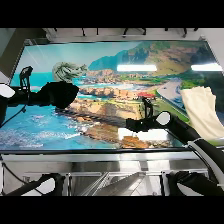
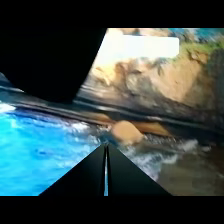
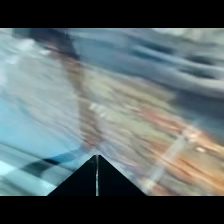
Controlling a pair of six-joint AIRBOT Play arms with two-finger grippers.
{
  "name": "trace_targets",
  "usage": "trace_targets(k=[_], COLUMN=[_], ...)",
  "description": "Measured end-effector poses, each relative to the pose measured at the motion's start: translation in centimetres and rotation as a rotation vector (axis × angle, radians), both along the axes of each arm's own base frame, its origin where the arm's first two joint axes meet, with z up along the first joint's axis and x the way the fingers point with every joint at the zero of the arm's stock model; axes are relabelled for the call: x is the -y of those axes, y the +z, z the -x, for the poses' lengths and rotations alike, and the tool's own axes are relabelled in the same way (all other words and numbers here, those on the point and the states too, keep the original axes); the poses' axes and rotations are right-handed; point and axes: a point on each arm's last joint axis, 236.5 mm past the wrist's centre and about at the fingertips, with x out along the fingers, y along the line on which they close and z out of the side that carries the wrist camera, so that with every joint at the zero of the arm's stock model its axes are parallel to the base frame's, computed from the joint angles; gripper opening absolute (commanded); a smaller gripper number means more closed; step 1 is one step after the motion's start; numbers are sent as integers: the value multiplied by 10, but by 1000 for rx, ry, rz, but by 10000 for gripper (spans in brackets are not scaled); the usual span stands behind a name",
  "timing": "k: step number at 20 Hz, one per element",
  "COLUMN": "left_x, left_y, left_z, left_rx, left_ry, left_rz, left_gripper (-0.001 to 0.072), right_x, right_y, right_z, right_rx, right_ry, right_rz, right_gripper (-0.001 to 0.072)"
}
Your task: Fold the shirts.
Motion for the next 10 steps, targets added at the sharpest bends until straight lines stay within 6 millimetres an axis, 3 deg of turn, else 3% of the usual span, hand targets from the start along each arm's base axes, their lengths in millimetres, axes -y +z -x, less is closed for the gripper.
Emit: trace_targets(k=[1,2,6,10], left_x=[-14,-30,-72,-93], left_y=[-6,-15,-55,-89], left_z=[-13,-25,-64,-94], left_rx=[-5,-12,-70,-111], left_ry=[30,58,147,182], left_rz=[0,1,73,151], left_gripper=[410,701,707,707], right_x=[-3,-4,-8,-15], right_y=[3,5,10,13], right_z=[-3,-4,-5,4], right_rx=[0,-3,-22,-67], right_ry=[-18,-31,-52,-41], right_rz=[-20,-34,-69,-103], right_gripper=[32,32,33,32])
